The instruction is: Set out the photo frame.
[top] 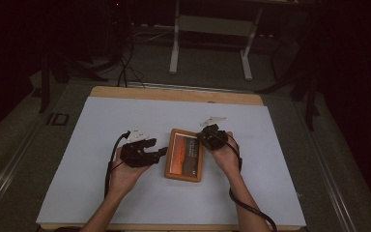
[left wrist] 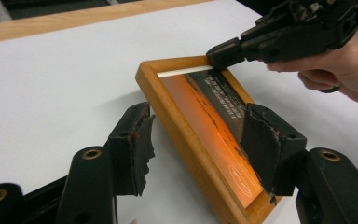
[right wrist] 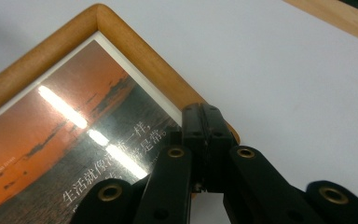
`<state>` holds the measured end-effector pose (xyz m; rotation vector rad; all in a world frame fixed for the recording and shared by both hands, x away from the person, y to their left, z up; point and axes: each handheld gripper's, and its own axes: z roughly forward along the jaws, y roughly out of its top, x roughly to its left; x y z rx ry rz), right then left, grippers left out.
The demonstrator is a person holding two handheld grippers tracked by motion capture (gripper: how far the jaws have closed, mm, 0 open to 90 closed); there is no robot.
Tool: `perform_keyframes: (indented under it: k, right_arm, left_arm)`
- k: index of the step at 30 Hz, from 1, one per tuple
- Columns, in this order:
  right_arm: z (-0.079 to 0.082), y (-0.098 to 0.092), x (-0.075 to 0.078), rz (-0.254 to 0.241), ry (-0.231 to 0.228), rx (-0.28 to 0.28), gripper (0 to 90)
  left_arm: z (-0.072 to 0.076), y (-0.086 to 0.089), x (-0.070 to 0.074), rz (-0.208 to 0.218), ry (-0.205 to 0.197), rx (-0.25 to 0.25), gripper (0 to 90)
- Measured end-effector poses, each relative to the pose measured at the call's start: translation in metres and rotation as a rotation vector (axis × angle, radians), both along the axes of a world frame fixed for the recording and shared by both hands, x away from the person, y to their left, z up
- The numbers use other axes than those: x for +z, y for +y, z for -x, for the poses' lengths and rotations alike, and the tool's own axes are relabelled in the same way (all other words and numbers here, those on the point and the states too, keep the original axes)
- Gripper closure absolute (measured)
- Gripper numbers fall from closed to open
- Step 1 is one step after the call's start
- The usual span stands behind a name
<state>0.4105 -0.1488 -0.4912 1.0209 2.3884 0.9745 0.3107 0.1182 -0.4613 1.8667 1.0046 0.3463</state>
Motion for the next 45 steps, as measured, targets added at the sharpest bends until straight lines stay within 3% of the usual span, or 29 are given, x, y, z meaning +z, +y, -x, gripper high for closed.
perform_keyframes:
  k: [11, 14, 19, 25, 30, 35, 45]
  right_arm:
    - [-0.008, -0.011, -0.015, 0.024, 0.059, -0.064, 90.0]
    - [-0.009, -0.014, -0.017, -0.013, 0.079, -0.078, 90.0]
    - [-0.011, -0.012, -0.015, 0.011, 0.092, -0.073, 90.0]
    - [-0.011, -0.015, -0.016, -0.021, 0.108, -0.087, 90.0]
    - [-0.011, -0.015, -0.016, -0.020, 0.109, -0.086, 90.0]
    - [-0.010, -0.015, -0.017, -0.026, 0.099, -0.090, 90.0]
    - [-0.009, -0.015, -0.017, -0.024, 0.094, -0.094, 90.0]
  left_arm:
    - [-0.001, -0.006, -0.004, 0.026, 0.032, -0.038, 43.0]
    - [-0.001, -0.008, -0.005, 0.023, 0.039, -0.044, 43.0]
    - [0.000, -0.013, -0.008, 0.025, 0.054, -0.059, 42.3]
    - [-0.001, -0.018, -0.013, 0.025, 0.077, -0.070, 38.6]
    - [-0.002, -0.021, -0.017, 0.021, 0.096, -0.069, 33.9]
    - [-0.005, -0.025, -0.024, 0.035, 0.154, -0.084, 33.0]
    - [-0.002, -0.043, -0.035, 0.013, 0.179, -0.110, 27.3]
